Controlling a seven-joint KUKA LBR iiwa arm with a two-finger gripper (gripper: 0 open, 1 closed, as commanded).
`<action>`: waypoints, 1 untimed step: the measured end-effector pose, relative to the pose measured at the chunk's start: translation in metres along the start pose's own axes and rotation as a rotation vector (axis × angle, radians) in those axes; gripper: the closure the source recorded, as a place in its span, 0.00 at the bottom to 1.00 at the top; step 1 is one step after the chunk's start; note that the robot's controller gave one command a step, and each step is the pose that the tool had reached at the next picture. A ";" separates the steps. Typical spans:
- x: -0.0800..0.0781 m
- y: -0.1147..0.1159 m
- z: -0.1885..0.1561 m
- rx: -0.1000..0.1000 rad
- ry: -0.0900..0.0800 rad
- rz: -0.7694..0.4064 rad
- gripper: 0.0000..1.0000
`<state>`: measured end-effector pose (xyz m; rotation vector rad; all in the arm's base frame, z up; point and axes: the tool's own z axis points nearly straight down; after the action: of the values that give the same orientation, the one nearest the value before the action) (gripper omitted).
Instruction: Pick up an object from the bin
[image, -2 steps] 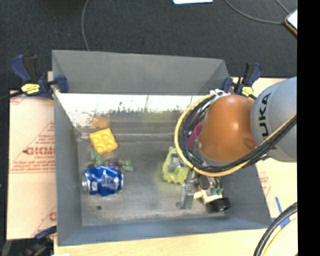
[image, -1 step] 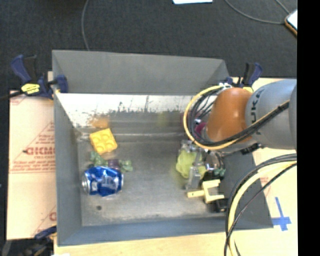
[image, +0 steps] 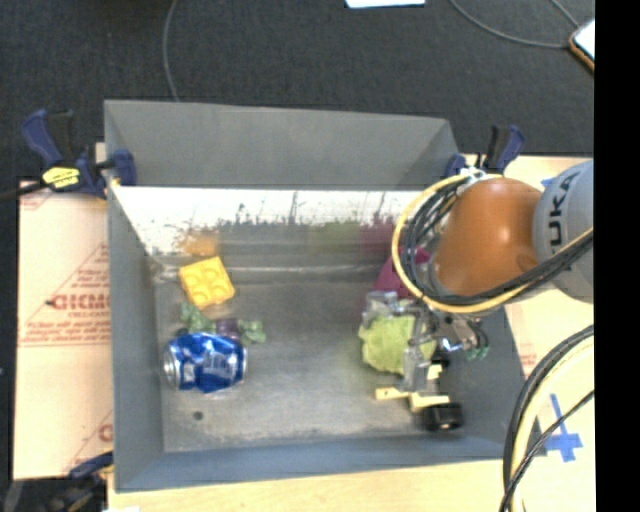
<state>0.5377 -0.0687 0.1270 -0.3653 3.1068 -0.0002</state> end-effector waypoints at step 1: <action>-0.038 -0.011 0.055 0.001 0.005 0.264 0.00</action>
Offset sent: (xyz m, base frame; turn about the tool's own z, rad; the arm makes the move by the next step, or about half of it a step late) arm 0.0321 -0.0698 -0.0570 -0.2660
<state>0.5783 -0.0708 0.0724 0.0469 3.1324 0.0002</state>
